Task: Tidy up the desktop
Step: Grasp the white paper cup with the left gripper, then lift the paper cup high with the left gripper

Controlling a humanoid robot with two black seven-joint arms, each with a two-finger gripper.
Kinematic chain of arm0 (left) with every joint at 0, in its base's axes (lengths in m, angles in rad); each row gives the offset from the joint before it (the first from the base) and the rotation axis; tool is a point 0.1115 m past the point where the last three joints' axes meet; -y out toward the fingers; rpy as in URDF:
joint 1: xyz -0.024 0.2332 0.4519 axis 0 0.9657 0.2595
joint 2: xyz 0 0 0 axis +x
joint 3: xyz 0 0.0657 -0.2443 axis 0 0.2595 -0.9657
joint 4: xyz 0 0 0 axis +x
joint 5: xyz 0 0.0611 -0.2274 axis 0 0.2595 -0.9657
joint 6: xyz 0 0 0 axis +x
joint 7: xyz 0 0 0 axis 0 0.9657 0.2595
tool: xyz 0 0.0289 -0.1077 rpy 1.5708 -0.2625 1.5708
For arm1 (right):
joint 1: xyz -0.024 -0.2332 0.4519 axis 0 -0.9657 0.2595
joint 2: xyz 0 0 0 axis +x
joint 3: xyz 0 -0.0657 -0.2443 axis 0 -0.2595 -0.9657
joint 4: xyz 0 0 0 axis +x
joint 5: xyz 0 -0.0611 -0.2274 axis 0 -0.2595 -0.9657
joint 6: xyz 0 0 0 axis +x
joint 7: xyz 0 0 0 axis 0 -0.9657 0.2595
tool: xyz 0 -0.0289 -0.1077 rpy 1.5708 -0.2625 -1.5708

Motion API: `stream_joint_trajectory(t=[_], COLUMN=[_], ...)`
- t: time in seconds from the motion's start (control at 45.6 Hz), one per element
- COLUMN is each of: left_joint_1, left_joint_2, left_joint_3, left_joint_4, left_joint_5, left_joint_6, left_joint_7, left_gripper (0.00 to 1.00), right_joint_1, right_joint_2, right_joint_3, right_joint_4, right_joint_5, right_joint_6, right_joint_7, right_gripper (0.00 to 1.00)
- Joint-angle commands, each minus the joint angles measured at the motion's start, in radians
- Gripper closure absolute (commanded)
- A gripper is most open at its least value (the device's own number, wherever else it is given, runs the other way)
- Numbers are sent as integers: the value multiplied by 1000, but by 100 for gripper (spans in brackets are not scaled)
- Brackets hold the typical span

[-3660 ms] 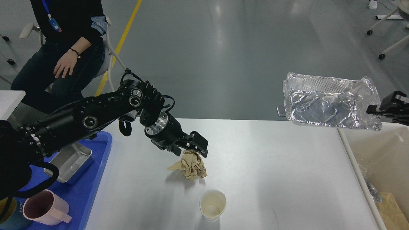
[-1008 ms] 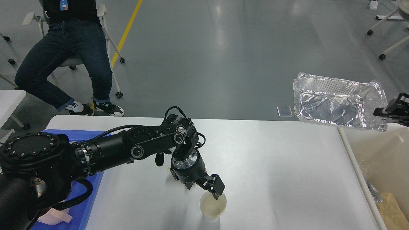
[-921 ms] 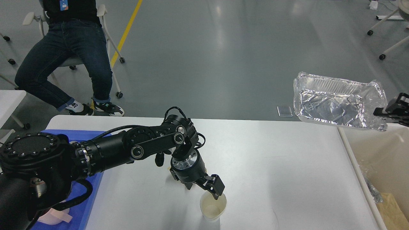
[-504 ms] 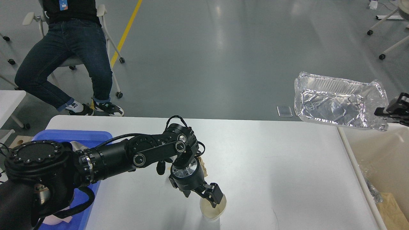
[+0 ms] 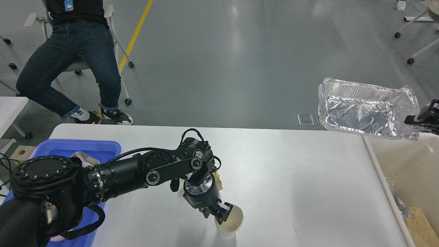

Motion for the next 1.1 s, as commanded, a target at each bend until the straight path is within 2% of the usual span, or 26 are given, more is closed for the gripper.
stream_joint_trajectory(t=[0.0,0.132,0.241,0.329,0.548,0.745,0.921,1.074], left_joint_1=[2,-5,-5,-6,-14,-49,-98,-118], left_joint_2=[-3,-5,-5,-5,0,24,124,201], left_joint_3=[1,4,1,-3,-36,-233,-394,-543], left_joint_4=[0,0,0,0,0,-2,-12,-14], left_joint_5=[11,14,14,14,8,0,-28,-43], left_joint_6=[0,0,0,0,0,0,0,0], left_joint_7=[3,19,51,68,68,72,74,74], left_gripper=[79,89,99,100,100,100,100,100], right_joint_1=[0,-2,-7,-7,-13,-26,-43,-59], right_joint_2=[-3,-7,-7,-7,-7,-7,-6,10], right_joint_3=[0,0,0,0,0,0,-1,-5], right_joint_4=[0,0,0,0,-1,-1,3,9], right_joint_5=[0,0,0,0,0,0,0,-2], right_joint_6=[0,0,0,0,0,2,6,55], right_joint_7=[0,0,0,0,0,0,2,5], right_gripper=[100,100,100,100,100,100,100,100])
